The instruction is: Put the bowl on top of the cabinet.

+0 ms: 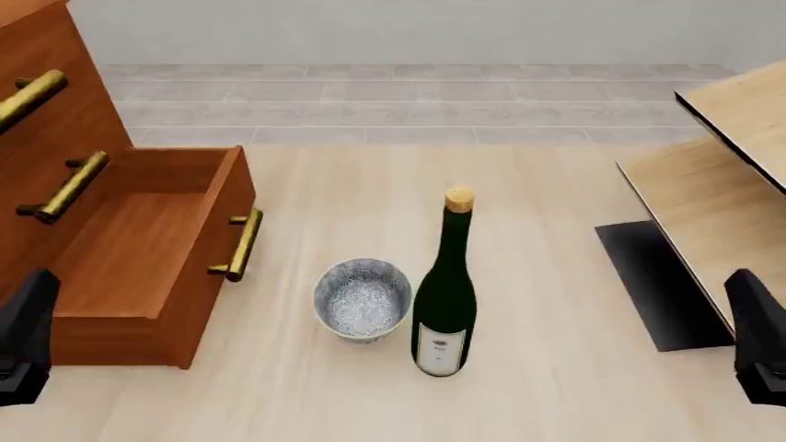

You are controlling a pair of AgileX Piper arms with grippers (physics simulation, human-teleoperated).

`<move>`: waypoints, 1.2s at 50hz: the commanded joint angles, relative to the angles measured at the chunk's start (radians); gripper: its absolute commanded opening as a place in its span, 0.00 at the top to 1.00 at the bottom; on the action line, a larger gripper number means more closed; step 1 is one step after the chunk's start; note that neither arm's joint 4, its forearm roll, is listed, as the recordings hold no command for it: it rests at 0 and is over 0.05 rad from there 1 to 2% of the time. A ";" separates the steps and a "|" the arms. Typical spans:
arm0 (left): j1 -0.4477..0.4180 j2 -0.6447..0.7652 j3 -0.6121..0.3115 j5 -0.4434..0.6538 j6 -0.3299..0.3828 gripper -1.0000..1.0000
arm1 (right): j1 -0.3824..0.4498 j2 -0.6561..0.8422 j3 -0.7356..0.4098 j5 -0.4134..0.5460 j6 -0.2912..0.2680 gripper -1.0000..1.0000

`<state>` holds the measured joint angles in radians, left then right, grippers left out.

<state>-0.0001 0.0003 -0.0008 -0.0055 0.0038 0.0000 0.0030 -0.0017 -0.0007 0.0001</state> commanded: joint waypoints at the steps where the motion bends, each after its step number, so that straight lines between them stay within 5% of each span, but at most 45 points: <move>1: 0.005 0.000 -0.001 -0.013 0.010 0.00 | 0.000 0.005 -0.003 -0.001 0.000 0.00; 16: -0.028 0.000 -0.008 -0.023 0.045 0.00 | 0.000 0.005 -0.003 -0.001 0.000 0.00; 25: -0.062 0.019 -0.062 0.061 0.061 0.00 | 0.000 0.005 -0.003 -0.001 0.000 0.00; 60: -0.321 0.414 -0.357 0.132 0.158 0.00 | 0.000 0.005 -0.003 -0.001 0.000 0.00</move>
<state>-0.2448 0.3246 -0.2854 0.0978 0.1330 -0.0002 0.0077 -0.0043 -0.0018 0.0004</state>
